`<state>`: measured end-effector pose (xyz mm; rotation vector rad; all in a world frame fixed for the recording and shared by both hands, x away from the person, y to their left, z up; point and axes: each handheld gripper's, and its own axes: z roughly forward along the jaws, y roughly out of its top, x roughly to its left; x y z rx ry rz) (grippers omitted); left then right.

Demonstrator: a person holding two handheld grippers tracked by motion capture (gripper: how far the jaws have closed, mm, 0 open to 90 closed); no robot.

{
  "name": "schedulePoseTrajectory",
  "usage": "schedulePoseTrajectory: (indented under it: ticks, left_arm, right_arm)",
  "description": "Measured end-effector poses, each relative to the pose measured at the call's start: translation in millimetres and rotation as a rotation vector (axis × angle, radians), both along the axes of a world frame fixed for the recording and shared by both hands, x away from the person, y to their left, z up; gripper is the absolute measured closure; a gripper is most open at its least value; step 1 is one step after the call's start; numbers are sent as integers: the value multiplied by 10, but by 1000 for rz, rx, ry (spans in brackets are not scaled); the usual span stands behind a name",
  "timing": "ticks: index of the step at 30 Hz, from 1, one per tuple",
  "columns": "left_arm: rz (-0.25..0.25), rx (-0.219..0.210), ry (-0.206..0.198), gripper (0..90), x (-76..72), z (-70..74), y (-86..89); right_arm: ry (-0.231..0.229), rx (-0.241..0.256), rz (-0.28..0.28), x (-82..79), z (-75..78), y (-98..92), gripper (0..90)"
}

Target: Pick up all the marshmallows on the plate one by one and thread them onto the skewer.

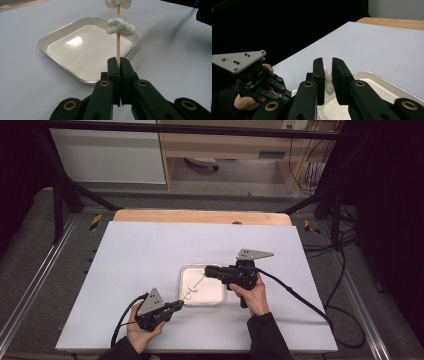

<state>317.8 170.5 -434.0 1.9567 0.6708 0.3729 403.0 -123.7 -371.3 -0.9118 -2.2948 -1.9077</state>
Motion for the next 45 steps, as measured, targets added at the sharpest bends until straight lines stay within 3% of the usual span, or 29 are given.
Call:
schedulePoseTrajectory:
  ticks: [17, 45]
  left_arm:
    - [25, -24, -9, 886, -14, -14, -10]
    - [24, -11, -2, 886, -12, -25, -36]
  right_arm:
    - [40, 99, 9, -12, -48, 66, 810]
    - [70, 102, 20, -29, -144, 141, 804]
